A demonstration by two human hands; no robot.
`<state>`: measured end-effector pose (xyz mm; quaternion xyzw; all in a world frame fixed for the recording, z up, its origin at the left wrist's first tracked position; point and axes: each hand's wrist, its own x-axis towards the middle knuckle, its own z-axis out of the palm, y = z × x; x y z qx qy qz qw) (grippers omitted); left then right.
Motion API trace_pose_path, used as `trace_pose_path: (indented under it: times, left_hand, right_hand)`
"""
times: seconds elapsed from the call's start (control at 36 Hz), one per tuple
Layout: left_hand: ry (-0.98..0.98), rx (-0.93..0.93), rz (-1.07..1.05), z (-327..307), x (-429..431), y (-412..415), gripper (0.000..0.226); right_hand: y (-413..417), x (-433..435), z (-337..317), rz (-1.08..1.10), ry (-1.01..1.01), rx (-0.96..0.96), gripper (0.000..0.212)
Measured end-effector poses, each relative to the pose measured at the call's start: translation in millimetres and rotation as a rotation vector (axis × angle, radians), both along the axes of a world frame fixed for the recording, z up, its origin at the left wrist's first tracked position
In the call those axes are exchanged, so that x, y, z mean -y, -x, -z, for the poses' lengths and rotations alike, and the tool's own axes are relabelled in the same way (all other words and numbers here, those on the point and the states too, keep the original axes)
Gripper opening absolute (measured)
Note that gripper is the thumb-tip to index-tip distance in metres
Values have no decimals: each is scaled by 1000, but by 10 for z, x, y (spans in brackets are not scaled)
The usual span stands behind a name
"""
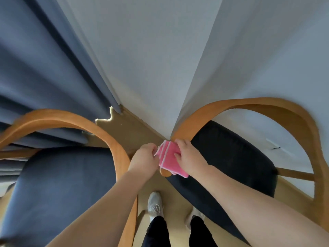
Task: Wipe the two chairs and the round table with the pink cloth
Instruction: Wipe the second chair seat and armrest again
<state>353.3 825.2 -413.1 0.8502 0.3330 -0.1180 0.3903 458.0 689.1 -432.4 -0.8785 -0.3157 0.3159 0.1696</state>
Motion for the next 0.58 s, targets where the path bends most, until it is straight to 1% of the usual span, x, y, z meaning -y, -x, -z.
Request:
trace_pose_path:
  times: [0.06, 0.08, 0.14, 0.17, 0.22, 0.28, 0.36, 0.44, 0.58]
  left_hand:
    - [-37, -6, -7, 39, -40, 43, 12]
    - [-49, -15, -13, 59, -57, 84, 14]
    - [-56, -37, -28, 101, -91, 162, 18]
    - [-56, -47, -38, 126, -104, 193, 20]
    - [-49, -57, -55, 155, -123, 229, 21]
    - [-42, -60, -64, 174, -119, 246, 22]
    - [-49, -53, -85, 204, -93, 278, 23]
    - [-67, -43, -112, 232, -69, 315, 25]
    - [-123, -56, -173, 212, -37, 361, 24]
  right_hand:
    - [-72, 36, 91, -218, 5, 171, 52]
    - [-104, 73, 139, -366, -9, 255, 63]
    - [-174, 138, 199, -640, -47, 352, 83]
    - [-211, 156, 223, -756, -56, 360, 83]
    - [-271, 188, 315, -944, -75, 380, 67]
    - [-317, 202, 400, -1084, -28, 393, 64]
    - [-328, 144, 438, -1211, 36, 466, 67]
    - [-262, 0, 444, -1247, -31, 494, 67]
    - [-164, -146, 535, -1275, -124, 536, 52]
